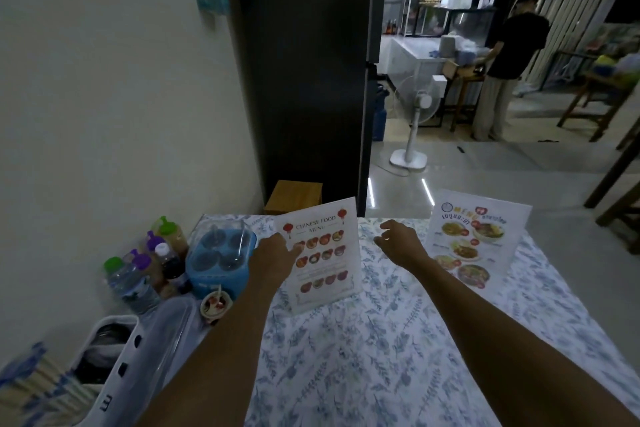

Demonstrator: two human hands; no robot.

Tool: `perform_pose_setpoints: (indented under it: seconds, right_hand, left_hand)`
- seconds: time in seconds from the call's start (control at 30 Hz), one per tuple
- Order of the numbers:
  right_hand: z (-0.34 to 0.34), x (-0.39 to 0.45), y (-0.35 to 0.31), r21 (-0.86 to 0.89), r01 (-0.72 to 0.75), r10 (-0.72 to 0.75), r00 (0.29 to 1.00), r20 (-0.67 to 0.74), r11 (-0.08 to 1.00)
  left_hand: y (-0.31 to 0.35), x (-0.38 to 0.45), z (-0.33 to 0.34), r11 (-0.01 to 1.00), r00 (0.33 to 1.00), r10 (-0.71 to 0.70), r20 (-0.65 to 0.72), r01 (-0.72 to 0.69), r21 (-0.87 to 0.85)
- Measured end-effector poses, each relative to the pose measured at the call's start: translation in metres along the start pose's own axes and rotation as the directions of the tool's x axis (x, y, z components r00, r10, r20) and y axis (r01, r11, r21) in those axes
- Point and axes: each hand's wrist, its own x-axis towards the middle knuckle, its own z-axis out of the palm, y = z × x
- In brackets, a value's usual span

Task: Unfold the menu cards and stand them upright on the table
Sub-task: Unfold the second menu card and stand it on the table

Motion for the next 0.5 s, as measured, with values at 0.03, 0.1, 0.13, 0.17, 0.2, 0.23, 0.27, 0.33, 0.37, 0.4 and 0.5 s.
perform_pose_setpoints:
  seconds: [0.03,0.1,0.13,0.17,0.2,0.23,0.27,0.33,0.37,0.4,0.5]
  right_hand:
    - [-0.005,-0.004,0.004,0.004,-0.006,0.006,1.000,-0.004,1.000]
    - [-0.018,-0.013,0.014,0.009,-0.017,0.017,1.000,-0.025,1.000]
    - [-0.026,-0.018,0.019,0.006,-0.025,0.025,0.999,-0.039,1.000]
    - [-0.035,-0.022,0.025,-0.006,-0.031,0.030,0.998,-0.054,1.000]
    - [-0.045,-0.027,0.033,-0.023,-0.041,0.040,0.997,-0.066,0.999]
    - [-0.057,-0.033,0.041,-0.041,-0.047,0.044,0.996,-0.082,0.998]
    - [-0.070,-0.039,0.050,-0.055,-0.064,0.058,0.993,-0.100,0.996]
    - [-0.098,-0.053,0.072,-0.077,-0.108,0.097,0.985,-0.142,0.991]
    - [-0.112,-0.060,0.085,-0.091,-0.133,0.117,0.980,-0.163,0.987]
    - [-0.124,-0.068,0.098,-0.106,-0.160,0.139,0.973,-0.186,0.981]
    - [-0.152,-0.087,0.131,-0.107,-0.258,0.225,0.941,-0.254,0.960]
  left_hand:
    - [0.006,-0.002,0.001,1.000,1.000,0.010,0.004,-0.010,0.000]
    - [0.019,-0.006,0.006,0.999,0.999,0.047,0.021,-0.047,-0.009]
    - [0.029,-0.008,0.010,0.997,0.997,0.076,0.027,-0.076,-0.009]
    - [0.040,-0.010,0.014,0.995,0.994,0.105,0.030,-0.104,-0.007]
    - [0.054,-0.012,0.019,0.991,0.990,0.137,0.026,-0.136,-0.006]
    - [0.069,-0.014,0.025,0.985,0.984,0.175,0.023,-0.175,-0.010]
    - [0.085,-0.015,0.032,0.977,0.977,0.211,0.029,-0.211,-0.012]
    - [0.124,-0.019,0.046,0.961,0.959,0.276,0.063,-0.276,-0.015]
    - [0.143,-0.023,0.052,0.950,0.947,0.312,0.083,-0.313,-0.004]
    - [0.160,-0.027,0.060,0.936,0.932,0.347,0.106,-0.350,0.017]
    - [0.194,-0.040,0.079,0.904,0.895,0.410,0.177,-0.425,0.055]
